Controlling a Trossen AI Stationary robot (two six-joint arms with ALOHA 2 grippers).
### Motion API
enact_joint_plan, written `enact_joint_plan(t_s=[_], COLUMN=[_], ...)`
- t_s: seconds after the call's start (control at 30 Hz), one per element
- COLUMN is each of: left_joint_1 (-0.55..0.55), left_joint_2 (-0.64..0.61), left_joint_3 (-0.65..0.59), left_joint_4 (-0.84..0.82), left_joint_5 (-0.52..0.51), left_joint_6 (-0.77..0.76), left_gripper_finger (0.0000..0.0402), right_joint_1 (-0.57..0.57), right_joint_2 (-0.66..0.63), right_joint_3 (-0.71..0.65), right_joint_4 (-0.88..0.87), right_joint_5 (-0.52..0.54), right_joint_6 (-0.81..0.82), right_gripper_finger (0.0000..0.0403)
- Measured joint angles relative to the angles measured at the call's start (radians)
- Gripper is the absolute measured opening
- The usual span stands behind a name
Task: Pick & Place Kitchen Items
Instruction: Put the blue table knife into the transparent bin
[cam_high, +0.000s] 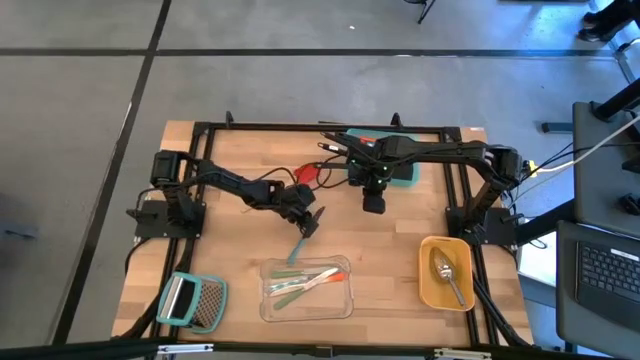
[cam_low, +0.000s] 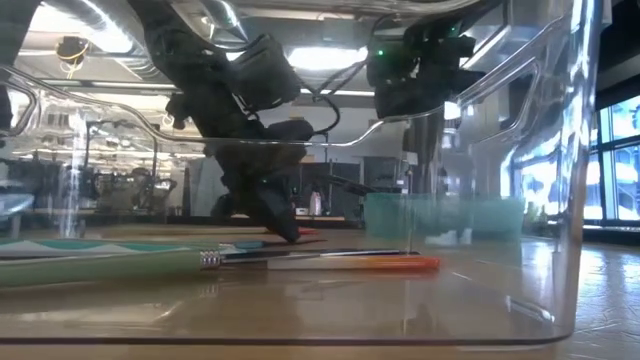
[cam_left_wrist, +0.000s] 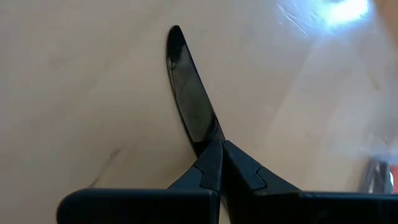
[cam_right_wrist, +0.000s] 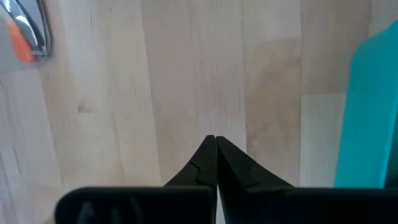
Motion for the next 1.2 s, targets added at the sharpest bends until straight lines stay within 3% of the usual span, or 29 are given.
enact_joint_plan(t_s=[0.13, 0.37, 0.6, 0.77, 0.87, 0.97, 1.07, 1.2], left_joint_1=[0.008, 0.016, 0.010, -0.017, -0.051, -0.070, -0.075, -0.089], left_joint_2=[0.032, 0.091, 0.150, 0.105, 0.035, -0.041, -0.119, -0.199], left_joint_3=[0.025, 0.108, 0.241, 0.320, 0.346, 0.351, 0.352, 0.350], left_joint_4=[0.002, -0.007, -0.095, -0.289, -0.340, -0.362, -0.416, -0.550], left_joint_5=[0.074, 0.168, 0.193, 0.089, -0.007, -0.038, -0.041, -0.116], left_joint_6=[0.084, 0.226, 0.346, 0.386, 0.420, 0.432, 0.412, 0.387], left_gripper_finger=[0.0001, 0.0001, 0.0001, 0.0001, 0.0001, 0.0001, 0.0001, 0.0007], right_joint_1=[-0.006, -0.002, 0.008, 0.007, 0.009, 0.014, 0.022, 0.052], right_joint_2=[0.000, 0.000, 0.000, 0.000, 0.000, 0.000, 0.004, 0.037], right_joint_3=[0.000, 0.000, 0.000, 0.000, 0.000, 0.000, 0.001, 0.001], right_joint_4=[0.004, 0.028, 0.070, 0.080, 0.088, 0.115, 0.160, 0.250], right_joint_5=[-0.030, -0.245, -0.252, -0.251, -0.252, -0.251, -0.240, -0.168], right_joint_6=[-0.023, -0.091, -0.139, -0.150, -0.150, -0.153, -0.163, -0.228], right_gripper_finger=[0.0000, 0.0000, 0.0000, 0.0000, 0.0000, 0.0003, 0.0024, 0.0081])
